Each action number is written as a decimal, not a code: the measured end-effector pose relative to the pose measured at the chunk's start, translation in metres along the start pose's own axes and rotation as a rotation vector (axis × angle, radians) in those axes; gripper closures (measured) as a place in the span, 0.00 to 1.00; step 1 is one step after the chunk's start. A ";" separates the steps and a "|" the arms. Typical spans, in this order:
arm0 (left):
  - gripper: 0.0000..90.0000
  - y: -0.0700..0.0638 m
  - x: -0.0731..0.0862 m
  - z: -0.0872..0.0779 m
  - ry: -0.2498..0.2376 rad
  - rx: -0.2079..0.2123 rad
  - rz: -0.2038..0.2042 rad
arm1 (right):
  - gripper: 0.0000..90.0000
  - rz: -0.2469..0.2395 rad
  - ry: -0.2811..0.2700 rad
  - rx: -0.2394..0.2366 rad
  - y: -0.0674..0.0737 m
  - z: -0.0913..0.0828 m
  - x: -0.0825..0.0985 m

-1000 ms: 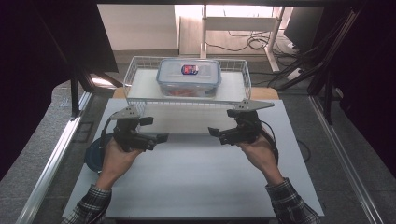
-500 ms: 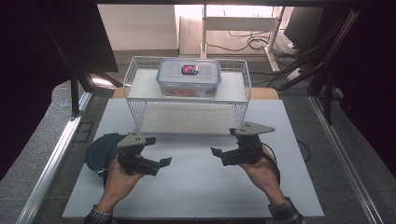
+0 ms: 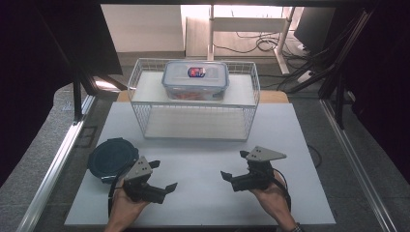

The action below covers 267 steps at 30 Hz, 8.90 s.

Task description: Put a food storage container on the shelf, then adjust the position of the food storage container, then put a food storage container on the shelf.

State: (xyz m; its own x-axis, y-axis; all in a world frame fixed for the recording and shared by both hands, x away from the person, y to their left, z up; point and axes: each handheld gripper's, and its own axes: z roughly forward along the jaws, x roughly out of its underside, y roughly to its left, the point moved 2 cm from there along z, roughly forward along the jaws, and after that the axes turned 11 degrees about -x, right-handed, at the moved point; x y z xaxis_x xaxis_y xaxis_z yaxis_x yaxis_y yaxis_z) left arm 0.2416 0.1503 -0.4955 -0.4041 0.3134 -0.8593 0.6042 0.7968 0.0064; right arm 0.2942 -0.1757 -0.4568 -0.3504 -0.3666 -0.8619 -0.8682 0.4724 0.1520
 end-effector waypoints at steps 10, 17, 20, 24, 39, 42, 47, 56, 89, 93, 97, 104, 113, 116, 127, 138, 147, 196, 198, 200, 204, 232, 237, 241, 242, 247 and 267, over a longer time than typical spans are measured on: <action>0.04 -0.016 0.030 0.003 0.044 0.021 -0.019 | 0.02 -0.012 0.014 0.025 0.011 -0.004 0.038; 0.04 -0.018 0.037 0.007 0.069 0.031 -0.027 | 0.03 -0.001 0.072 0.024 0.003 0.000 0.054; 0.04 -0.018 0.036 0.008 0.074 0.037 -0.032 | 0.03 -0.006 0.091 0.018 0.003 0.004 0.057; 0.03 -0.015 0.035 0.009 0.090 0.034 -0.048 | 0.03 -0.013 0.095 0.017 0.003 0.006 0.057; 0.69 0.041 0.002 -0.008 0.063 -0.059 -0.193 | 0.04 -0.024 0.121 0.029 0.001 0.012 0.059; 0.85 0.057 -0.003 -0.010 0.069 -0.092 -0.207 | 0.04 -0.032 0.127 0.032 0.001 0.013 0.059; 0.97 0.080 -0.007 -0.021 0.078 -0.159 -0.173 | 0.04 -0.035 0.129 0.037 0.001 0.013 0.059; 1.00 0.138 0.006 -0.050 0.067 -0.343 -0.242 | 0.05 -0.043 0.147 0.035 0.001 0.015 0.060; 1.00 0.208 0.074 -0.040 0.160 -0.439 -0.457 | 0.05 -0.061 0.211 0.024 0.000 0.024 0.065; 1.00 0.198 0.065 -0.034 0.146 -0.435 -0.437 | 0.05 -0.062 0.212 0.026 -0.001 0.023 0.065; 1.00 0.189 0.060 -0.026 0.147 -0.396 -0.429 | 0.05 -0.062 0.212 0.028 -0.001 0.023 0.065; 1.00 0.167 0.049 -0.013 0.164 -0.362 -0.403 | 0.05 -0.061 0.218 0.026 -0.001 0.024 0.065; 1.00 0.121 0.031 0.009 0.191 -0.304 -0.341 | 0.05 -0.062 0.226 0.028 -0.001 0.024 0.066; 1.00 0.115 0.028 0.012 0.197 -0.310 -0.312 | 0.05 -0.064 0.227 0.028 -0.001 0.023 0.066; 1.00 0.110 0.056 -0.015 0.267 -0.299 -0.358 | 0.05 -0.062 0.226 0.036 -0.003 0.019 0.066; 1.00 0.092 0.047 -0.001 0.302 -0.321 -0.322 | 0.05 -0.072 0.238 0.034 -0.001 0.024 0.066; 1.00 0.058 0.029 0.024 0.312 -0.231 -0.254 | 0.05 -0.071 0.243 0.035 -0.001 0.024 0.067; 0.12 0.026 0.050 -0.012 0.143 -0.016 -0.100 | 0.05 -0.044 0.213 0.039 -0.004 0.016 0.066; 0.11 0.027 0.053 -0.013 0.141 -0.018 -0.093 | 0.05 -0.043 0.212 0.036 -0.004 0.017 0.067; 0.09 0.029 0.054 -0.014 0.127 -0.026 -0.101 | 0.05 -0.037 0.216 0.032 -0.005 0.017 0.067; 0.07 0.033 0.056 -0.015 0.102 -0.029 -0.114 | 0.05 -0.031 0.210 0.028 -0.006 0.017 0.067; 0.05 0.025 0.041 -0.003 0.126 0.025 -0.119 | 0.00 0.087 0.127 -0.023 -0.007 0.016 0.049; 0.05 0.024 0.029 0.006 0.130 0.051 -0.108 | 0.01 0.106 0.170 -0.044 -0.004 0.021 0.041; 0.06 0.021 0.019 0.013 0.135 0.068 -0.099 | 0.03 0.104 0.189 -0.072 -0.001 0.024 0.032; 0.06 0.021 0.017 0.015 0.140 0.073 -0.094 | 0.05 0.109 0.189 -0.076 -0.001 0.026 0.031; 0.02 0.018 0.008 0.027 0.158 0.134 -0.098 | 0.11 0.129 0.204 -0.106 -0.002 0.033 0.026; 0.21 0.022 0.011 0.049 0.296 0.351 -0.315 | 0.34 0.500 0.244 -0.319 -0.020 0.061 0.022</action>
State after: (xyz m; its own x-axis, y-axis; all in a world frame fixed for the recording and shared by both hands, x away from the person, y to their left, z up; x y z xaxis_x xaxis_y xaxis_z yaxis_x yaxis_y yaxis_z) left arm 0.2842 0.1465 -0.5300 -0.7475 0.2597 -0.6113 0.5947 0.6717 -0.4417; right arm 0.3253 -0.1445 -0.5086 -0.7774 -0.3534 -0.5204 -0.6279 0.3858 0.6760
